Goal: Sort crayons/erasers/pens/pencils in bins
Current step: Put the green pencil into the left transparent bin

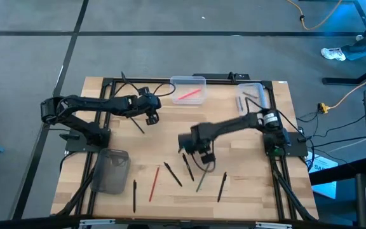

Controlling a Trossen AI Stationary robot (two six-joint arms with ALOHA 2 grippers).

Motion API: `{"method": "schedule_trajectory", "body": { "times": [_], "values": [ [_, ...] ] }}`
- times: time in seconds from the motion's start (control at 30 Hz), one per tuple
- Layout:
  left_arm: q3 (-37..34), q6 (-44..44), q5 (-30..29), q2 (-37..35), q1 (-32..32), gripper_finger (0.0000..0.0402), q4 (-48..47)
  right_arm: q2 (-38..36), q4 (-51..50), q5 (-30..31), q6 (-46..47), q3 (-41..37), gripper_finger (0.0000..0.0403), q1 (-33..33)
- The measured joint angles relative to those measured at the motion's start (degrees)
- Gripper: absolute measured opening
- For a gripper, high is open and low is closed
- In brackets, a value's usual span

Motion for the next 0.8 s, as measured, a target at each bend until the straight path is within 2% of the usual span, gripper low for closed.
{"method": "schedule_trajectory", "body": {
  "times": [0.27, 0.4, 0.5, 0.8],
  "values": [
    [0.0, -0.4, 0.0, 0.0, -2.0, 0.0124, 2.6, 0.0, -1.0, -0.3, -5.9, 0.4, 0.0089, 8.1],
    [0.0, -0.4, 0.0, 0.0, -2.1, 0.0124, 2.6, 0.0, -1.0, -4.3, -10.3, 0.3, 0.0089, 10.7],
    [0.0, -0.4, 0.0, 0.0, -2.1, 0.0124, 2.6, 0.0, 0.2, -4.4, -12.0, -0.4, 0.0089, 12.2],
    [0.0, -0.4, 0.0, 0.0, -2.1, 0.0124, 2.5, -0.1, 10.3, -5.6, -12.1, -5.7, 0.0089, 13.6]
  ]
}}
